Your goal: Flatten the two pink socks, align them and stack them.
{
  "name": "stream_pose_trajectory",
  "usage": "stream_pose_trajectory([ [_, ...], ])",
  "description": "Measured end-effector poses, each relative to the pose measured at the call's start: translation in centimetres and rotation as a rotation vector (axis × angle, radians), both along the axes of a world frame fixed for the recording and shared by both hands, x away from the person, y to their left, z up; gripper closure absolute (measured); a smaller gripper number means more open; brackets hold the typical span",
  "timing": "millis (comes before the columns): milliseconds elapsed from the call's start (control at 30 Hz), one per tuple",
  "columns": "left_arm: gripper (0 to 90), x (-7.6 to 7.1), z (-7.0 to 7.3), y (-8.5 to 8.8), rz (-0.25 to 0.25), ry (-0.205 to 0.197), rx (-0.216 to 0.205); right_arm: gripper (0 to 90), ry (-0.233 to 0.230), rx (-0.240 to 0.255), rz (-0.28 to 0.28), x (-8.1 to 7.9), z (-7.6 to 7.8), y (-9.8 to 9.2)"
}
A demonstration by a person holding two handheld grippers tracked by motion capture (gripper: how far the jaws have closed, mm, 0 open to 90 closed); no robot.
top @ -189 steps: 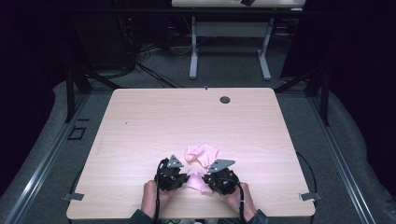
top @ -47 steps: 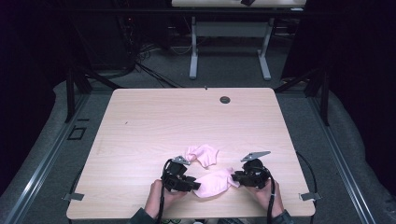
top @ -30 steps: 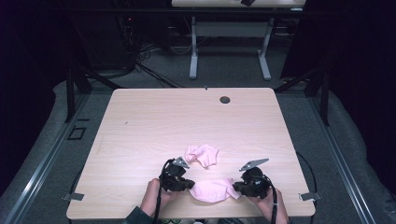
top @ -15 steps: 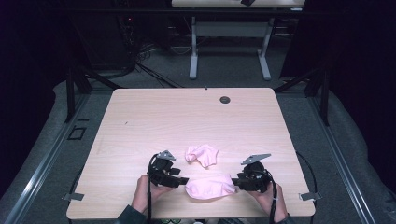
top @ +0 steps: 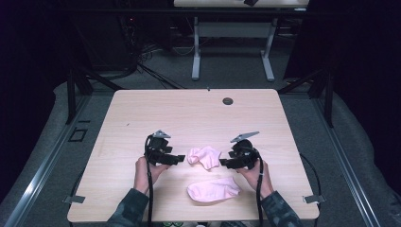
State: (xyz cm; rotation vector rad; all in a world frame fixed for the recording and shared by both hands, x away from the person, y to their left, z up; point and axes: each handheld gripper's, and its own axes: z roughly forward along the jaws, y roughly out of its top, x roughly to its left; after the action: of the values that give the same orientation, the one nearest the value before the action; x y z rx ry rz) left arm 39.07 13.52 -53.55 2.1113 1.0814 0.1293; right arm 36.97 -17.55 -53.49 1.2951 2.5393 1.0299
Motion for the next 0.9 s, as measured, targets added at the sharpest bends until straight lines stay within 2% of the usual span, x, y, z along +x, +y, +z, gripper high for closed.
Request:
stream_pose_trajectory([
  [33, 32.3, 0.5, -0.1, -0.3, -0.001, -0.004, 0.013, 46.2, 0.017, 0.035, 0.013, 0.6, -0.2, 0.4],
  [67, 33.9, 1.0, -0.4, -0.6, 0.001, 0.017, 0.006, 46.8, 0.037, 0.048, 0.015, 1.0, -0.5, 0.9],
  [167, 40.1, 2.2, -1.0, -1.6, -0.015, 0.055, 0.009, 48.8, 0.040, -0.016, 0.008, 1.8, -1.3, 2.4],
  [233, 42.9, 2.7, -1.3, -2.4, -0.023, 0.046, 0.036, 51.5, 0.035, -0.053, 0.009, 2.1, -1.8, 3.0],
  [300, 47.0, 3.2, -1.8, -3.3, -0.039, 0.057, 0.073, 54.1, 0.029, -0.076, 0.000, 2.3, -2.1, 3.2],
  [400, 52.9, 3.7, -2.3, -4.0, -0.042, 0.074, 0.093, 60.2, 0.022, -0.105, -0.002, 2.4, -2.2, 3.5],
  [467, 57.1, 3.8, -2.5, -4.3, -0.044, 0.068, 0.100, 62.8, 0.020, -0.125, 0.006, 2.4, -2.4, 3.6],
  [533, 62.6, 3.8, -2.6, -4.8, -0.057, 0.065, 0.120, 67.5, 0.019, -0.122, -0.002, 2.4, -2.6, 3.8],
  [567, 65.8, 3.8, -2.6, -5.0, -0.073, 0.053, 0.151, 69.4, 0.020, -0.132, 0.009, 2.4, -2.7, 3.8],
  [700, 80.3, 3.6, -2.8, -5.6, -0.083, 0.028, 0.174, 80.1, 0.024, -0.104, 0.024, 2.2, -2.8, 3.7],
  [733, 83.6, 3.5, -2.8, -5.6, -0.089, 0.031, 0.170, 81.8, 0.021, -0.092, 0.025, 2.2, -2.9, 3.7],
  [767, 86.2, 3.4, -2.9, -5.7, -0.091, 0.017, 0.167, 82.6, 0.024, -0.083, 0.028, 2.2, -2.9, 3.6],
  [867, 88.9, 3.2, -2.8, -5.7, -0.100, 0.017, 0.168, 84.3, 0.019, -0.065, 0.026, 2.1, -3.0, 3.3],
  [900, 89.0, 3.0, -2.8, -5.6, -0.102, 0.018, 0.153, 84.5, 0.020, -0.065, 0.026, 1.9, -2.9, 3.1],
])
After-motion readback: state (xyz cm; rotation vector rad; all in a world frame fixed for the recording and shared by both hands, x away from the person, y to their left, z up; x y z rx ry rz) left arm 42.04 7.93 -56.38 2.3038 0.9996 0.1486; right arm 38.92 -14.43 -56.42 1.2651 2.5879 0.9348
